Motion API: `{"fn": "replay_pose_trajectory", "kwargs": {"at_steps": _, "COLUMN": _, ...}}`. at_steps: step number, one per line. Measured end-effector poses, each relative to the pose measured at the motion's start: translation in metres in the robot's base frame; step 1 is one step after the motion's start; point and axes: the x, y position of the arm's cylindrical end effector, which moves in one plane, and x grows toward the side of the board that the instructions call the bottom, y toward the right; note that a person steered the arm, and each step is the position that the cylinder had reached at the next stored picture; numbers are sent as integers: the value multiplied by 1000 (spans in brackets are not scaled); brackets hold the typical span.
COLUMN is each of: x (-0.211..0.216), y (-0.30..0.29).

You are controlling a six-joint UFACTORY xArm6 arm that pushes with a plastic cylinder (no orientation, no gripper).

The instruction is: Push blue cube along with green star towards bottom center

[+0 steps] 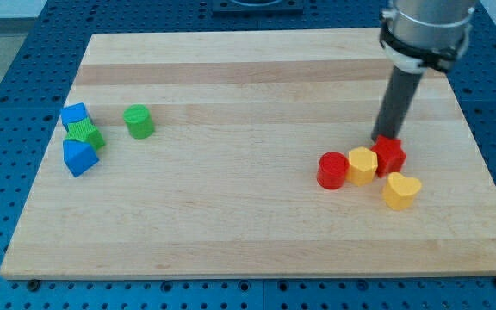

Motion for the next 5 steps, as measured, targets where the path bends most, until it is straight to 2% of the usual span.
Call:
{"fn": "replay_pose_trajectory", "kwargs": {"at_steps": 1, "x": 18, "y": 9}}
{"fn": "replay_pose_trajectory", "kwargs": {"at_steps": 2, "x": 4, "y": 9}}
{"fn": "replay_pose_trajectory", "kwargs": {"at_steps": 5, "x": 3, "y": 5}}
